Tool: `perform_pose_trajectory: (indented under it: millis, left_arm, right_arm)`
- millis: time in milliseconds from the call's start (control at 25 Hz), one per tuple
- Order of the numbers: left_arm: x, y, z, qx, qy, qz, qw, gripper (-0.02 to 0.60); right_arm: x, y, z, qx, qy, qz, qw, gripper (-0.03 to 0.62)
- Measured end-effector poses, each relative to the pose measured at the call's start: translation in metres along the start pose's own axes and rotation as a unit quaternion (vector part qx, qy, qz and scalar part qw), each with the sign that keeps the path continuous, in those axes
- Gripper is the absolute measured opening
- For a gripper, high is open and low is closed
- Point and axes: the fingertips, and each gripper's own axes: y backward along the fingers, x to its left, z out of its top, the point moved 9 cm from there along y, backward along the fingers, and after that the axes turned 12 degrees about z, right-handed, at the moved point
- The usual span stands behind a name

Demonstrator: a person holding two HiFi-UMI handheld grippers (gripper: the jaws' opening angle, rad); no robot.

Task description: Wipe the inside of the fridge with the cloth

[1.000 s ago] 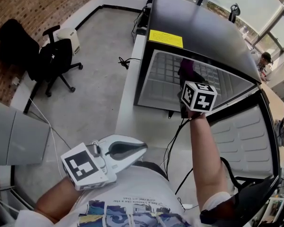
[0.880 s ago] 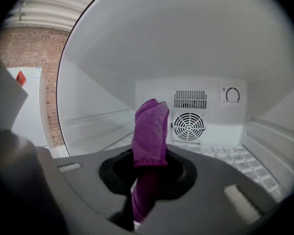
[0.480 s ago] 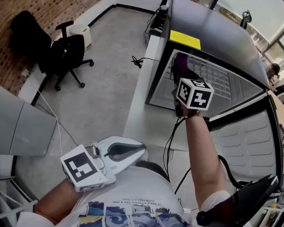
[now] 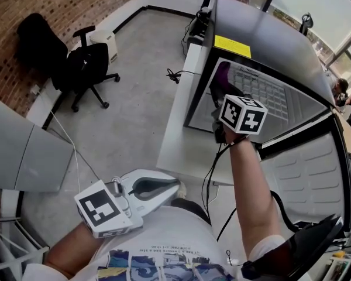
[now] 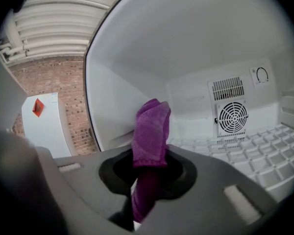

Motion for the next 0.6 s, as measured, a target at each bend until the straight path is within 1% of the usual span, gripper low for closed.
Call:
perform_pose_trajectory:
  millis: [80, 200, 280, 440, 600]
  left_arm:
    - [-0.004, 0.000, 0.000, -0.005, 0.001, -0.012, 0.9999, 0.008]
    - [-0.007, -0.002, 0.001, -0.003, 0.000, -0.021, 0.9998, 0.008]
    - [-0.011, -0.004, -0.002, -0.005, -0.002, -0.035, 0.9994, 0.008]
    - [-0.019, -0.010, -0.002, -0.006, -0.006, -0.071, 0.9974, 0.008]
    - [-0.027, -0.018, -0.003, 0.003, -0.008, -0.099, 0.9950, 0.006]
  right_arm:
    - [0.003, 0.008, 0.001, -0.008, 0.007, 0.001, 1.000, 0.054]
    - [0.007, 0.026, 0.003, -0.018, 0.022, -0.007, 1.000, 0.054]
    - [0.011, 0.041, 0.003, -0.024, 0.028, -0.014, 0.999, 0.054]
    - [0.014, 0.085, -0.008, -0.031, 0.035, -0.056, 0.997, 0.054]
    - [0.007, 0.124, -0.034, -0.030, 0.018, -0.106, 0.994, 0.054]
